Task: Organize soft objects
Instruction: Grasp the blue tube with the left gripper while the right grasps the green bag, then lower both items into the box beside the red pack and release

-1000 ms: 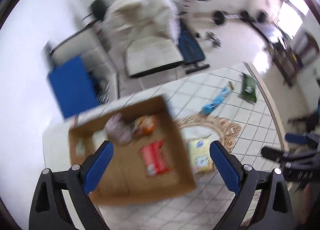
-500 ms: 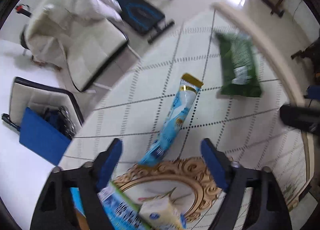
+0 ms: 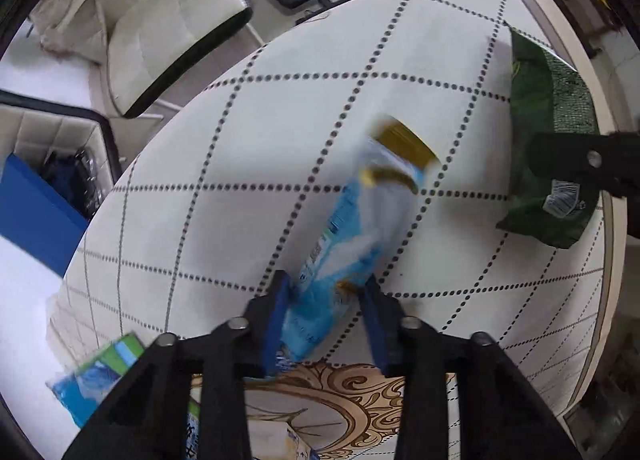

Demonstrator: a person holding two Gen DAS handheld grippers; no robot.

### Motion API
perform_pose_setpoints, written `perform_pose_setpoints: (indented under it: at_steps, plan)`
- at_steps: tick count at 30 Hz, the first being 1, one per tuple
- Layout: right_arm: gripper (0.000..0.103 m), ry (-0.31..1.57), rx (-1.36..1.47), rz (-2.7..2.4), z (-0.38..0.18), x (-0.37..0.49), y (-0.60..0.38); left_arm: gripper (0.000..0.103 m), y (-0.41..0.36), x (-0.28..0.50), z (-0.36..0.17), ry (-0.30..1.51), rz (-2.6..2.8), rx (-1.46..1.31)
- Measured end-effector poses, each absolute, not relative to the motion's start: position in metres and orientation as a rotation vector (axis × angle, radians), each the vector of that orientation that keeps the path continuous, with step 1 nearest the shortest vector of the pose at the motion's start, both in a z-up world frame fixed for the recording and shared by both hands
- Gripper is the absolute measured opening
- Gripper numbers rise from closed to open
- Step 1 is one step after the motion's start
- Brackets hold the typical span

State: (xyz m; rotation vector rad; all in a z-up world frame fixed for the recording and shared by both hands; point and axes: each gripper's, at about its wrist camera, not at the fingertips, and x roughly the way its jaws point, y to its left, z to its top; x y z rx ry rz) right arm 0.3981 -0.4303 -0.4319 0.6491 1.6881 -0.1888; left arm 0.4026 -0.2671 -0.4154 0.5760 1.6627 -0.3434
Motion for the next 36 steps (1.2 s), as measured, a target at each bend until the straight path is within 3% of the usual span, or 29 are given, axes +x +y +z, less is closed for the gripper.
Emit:
perform_pose_setpoints:
  at_steps: [5, 9, 28, 36]
  plan:
    - [0.05, 1.697, 0.547, -0.183, -0.435, 0.407, -0.419, 0.016, -0.243, 0.405, -0.411, 1.732, -0.286, 0.342]
    - [0.035, 1.682, 0.478, -0.177, -0.423, 0.406, -0.408, 0.016, -0.22, 0.406, -0.401, 1.744, -0.26, 0.206]
    - [0.031, 1.553, 0.414, 0.014, -0.304, 0.32, -0.339, 0.013, -0.16, 0.34, -0.276, 1.539, -0.339, 0.046]
    - [0.031, 1.469, 0.377, 0.158, -0.228, 0.287, -0.256, 0.013, -0.077, 0.31, -0.205, 1.423, -0.318, -0.082]
